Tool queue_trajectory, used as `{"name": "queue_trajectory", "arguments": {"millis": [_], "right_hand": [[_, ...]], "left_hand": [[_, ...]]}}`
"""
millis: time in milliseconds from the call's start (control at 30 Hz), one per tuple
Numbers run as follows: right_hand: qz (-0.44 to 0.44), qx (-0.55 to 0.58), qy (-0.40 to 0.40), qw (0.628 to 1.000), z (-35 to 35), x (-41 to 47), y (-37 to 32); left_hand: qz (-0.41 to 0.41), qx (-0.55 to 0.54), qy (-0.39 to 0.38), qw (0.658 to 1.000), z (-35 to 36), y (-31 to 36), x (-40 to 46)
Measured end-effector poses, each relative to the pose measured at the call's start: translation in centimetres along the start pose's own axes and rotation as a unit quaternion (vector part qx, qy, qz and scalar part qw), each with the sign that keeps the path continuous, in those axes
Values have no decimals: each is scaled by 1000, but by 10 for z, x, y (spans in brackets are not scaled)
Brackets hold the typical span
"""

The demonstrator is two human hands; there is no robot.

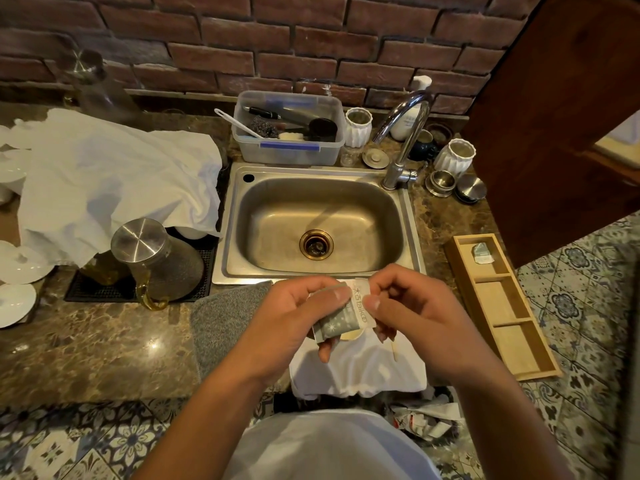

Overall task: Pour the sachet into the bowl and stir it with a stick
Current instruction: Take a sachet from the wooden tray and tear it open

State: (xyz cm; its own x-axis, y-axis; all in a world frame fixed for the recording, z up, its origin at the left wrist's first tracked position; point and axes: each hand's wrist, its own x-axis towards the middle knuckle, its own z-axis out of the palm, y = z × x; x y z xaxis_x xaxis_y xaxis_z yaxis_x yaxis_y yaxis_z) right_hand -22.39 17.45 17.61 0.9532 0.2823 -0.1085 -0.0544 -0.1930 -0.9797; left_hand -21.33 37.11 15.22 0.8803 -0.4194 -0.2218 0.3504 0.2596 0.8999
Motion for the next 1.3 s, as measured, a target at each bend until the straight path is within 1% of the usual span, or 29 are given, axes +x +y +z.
{"name": "queue_trajectory", "arguments": {"millis": [100,267,433,500,667,767,967,1100,1300], "right_hand": [[-2,4,-10,1000,0,-3,2],[20,4,-53,998,-2,-8,4],[16,16,-56,998,-4,-8,8],[4,10,-44,999,-3,-6,11],[-28,3,-5,1000,2,-4,18],[-51,-27,23,998,5,-4,20],[-99,-111,74,986,13,-2,20],[-138,-172,105,970,16,-2,22],[-205,-284,157,923,21,-1,28]], "left_hand": [[6,22,-5,1000,2,-1,-1],[-7,26,-21,999,3,-4,-2],[-15,22,-32,999,7,-4,-3],[-23,11,-18,1000,9,-5,-2],[-48,-60,3,997,12,-6,0],[-51,-98,1,994,12,-6,2],[-51,-122,8,991,11,-8,3],[-57,-137,18,989,12,-6,3],[-65,-128,39,989,15,-4,4]]}}
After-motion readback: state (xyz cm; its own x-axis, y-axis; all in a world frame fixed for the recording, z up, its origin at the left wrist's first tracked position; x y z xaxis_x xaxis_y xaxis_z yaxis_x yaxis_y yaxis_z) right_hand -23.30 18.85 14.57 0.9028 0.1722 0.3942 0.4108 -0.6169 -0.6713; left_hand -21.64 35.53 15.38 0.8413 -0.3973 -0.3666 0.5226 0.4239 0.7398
